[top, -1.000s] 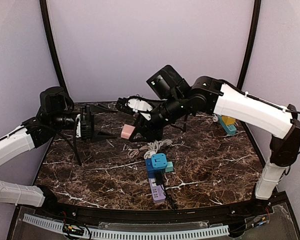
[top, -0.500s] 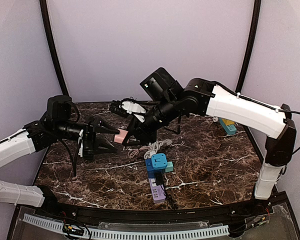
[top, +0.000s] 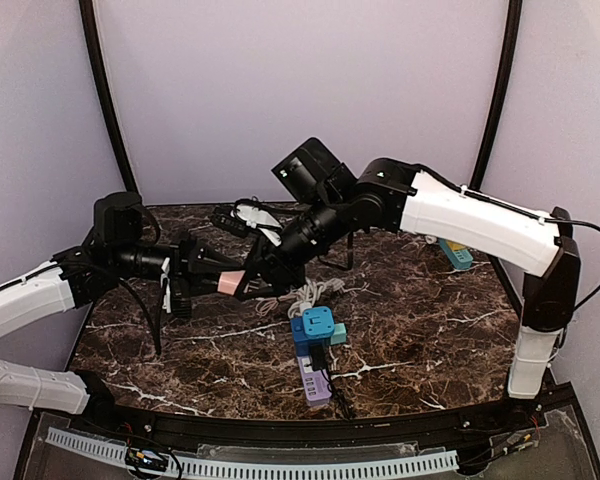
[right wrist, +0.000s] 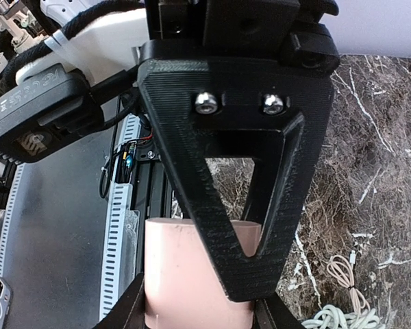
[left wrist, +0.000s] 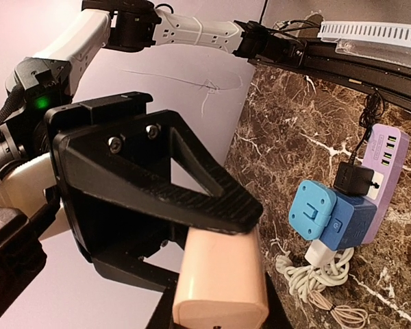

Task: Insert the plug
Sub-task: Pick up the plug from the center of the board, then move the socket to the center of the board.

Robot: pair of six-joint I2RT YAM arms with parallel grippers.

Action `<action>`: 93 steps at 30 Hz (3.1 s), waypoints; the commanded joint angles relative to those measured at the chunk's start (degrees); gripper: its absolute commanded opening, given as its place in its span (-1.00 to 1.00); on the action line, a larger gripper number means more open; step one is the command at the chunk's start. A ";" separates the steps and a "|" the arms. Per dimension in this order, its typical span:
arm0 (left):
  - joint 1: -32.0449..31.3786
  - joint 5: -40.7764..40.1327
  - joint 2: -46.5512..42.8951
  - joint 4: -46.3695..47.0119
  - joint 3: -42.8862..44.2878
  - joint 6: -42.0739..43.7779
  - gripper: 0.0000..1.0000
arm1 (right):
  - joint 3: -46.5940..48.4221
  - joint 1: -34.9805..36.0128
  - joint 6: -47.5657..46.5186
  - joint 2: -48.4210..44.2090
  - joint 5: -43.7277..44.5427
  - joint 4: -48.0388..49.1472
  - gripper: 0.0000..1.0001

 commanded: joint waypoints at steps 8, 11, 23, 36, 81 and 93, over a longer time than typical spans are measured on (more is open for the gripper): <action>-0.11 -0.73 -2.89 9.39 -5.61 -14.72 -0.99 | -1.46 -0.98 3.79 -1.38 8.00 8.06 0.23; -0.11 -2.73 -2.69 9.67 -6.01 -20.13 -0.99 | -3.87 -2.05 6.06 -3.66 11.93 9.76 0.97; -0.11 -21.52 4.58 7.42 -3.39 -58.05 -0.99 | -23.70 -18.44 30.46 -21.35 38.81 10.84 0.97; 0.07 -27.97 8.58 5.28 -1.53 -70.27 -0.99 | -42.89 -51.31 21.69 -29.78 36.47 12.46 0.97; 6.28 -30.14 23.21 9.60 8.25 -66.00 -0.99 | -35.63 -66.35 3.86 1.55 18.05 28.30 -0.23; 6.31 -25.34 21.87 9.30 7.37 -68.21 -0.99 | -45.79 -47.04 4.81 -9.74 18.48 25.57 -0.35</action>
